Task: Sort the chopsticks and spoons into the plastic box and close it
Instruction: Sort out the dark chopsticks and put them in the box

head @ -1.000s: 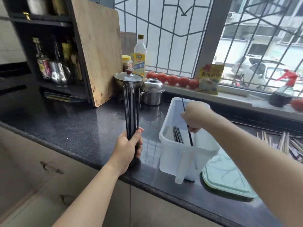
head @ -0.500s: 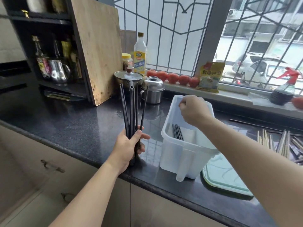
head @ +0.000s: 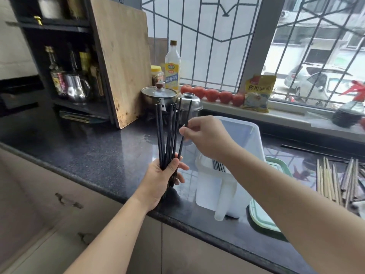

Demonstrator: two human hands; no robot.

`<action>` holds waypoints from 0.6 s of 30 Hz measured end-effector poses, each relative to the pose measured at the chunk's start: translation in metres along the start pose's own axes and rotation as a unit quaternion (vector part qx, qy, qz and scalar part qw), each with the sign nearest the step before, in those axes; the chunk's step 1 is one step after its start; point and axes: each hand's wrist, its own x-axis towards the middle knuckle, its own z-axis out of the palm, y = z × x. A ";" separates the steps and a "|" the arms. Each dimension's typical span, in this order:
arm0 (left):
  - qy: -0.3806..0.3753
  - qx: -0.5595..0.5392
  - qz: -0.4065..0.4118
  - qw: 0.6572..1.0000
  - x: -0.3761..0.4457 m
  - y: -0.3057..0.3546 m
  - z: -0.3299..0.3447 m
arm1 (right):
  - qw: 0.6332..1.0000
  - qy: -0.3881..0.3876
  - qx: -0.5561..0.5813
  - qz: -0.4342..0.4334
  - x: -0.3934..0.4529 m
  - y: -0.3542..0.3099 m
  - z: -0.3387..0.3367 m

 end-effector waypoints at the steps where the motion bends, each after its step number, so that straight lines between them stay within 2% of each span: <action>1: 0.002 -0.004 -0.003 1.000 0.000 0.000 0.000 | 1.000 0.025 0.019 0.000 -0.002 -0.003 -0.001; 3: 0.020 -0.005 -0.007 1.000 0.001 -0.001 0.000 | 0.984 0.145 0.101 -0.002 -0.005 -0.012 -0.013; 6: 0.058 0.015 -0.001 0.998 0.004 -0.004 -0.002 | 0.914 0.365 0.178 -0.025 -0.002 -0.021 -0.058; 8: 0.067 0.027 0.000 0.997 0.005 -0.006 -0.002 | 0.903 0.418 0.096 -0.015 0.004 -0.015 -0.086; 9: 0.069 0.028 -0.001 0.997 0.005 -0.007 -0.001 | 0.911 0.411 0.016 0.013 0.007 -0.010 -0.094; 11: 0.067 0.026 -0.003 0.997 0.004 -0.005 0.000 | 0.937 0.316 -0.129 0.080 0.013 0.011 -0.096; 13: 0.065 0.029 -0.006 0.997 0.004 -0.004 0.000 | 0.959 0.140 -0.190 0.155 0.013 0.031 -0.079; 16: 0.066 0.030 -0.012 0.997 0.003 -0.004 0.000 | 0.920 -0.099 -0.316 0.209 0.010 0.053 -0.044; 17: 0.069 0.031 -0.014 0.997 0.003 -0.004 0.000 | 0.908 -0.137 -0.325 0.225 0.009 0.056 -0.035; 18: 0.070 0.032 -0.017 0.997 0.002 -0.004 0.000 | 0.909 -0.156 -0.288 0.257 0.009 0.060 -0.028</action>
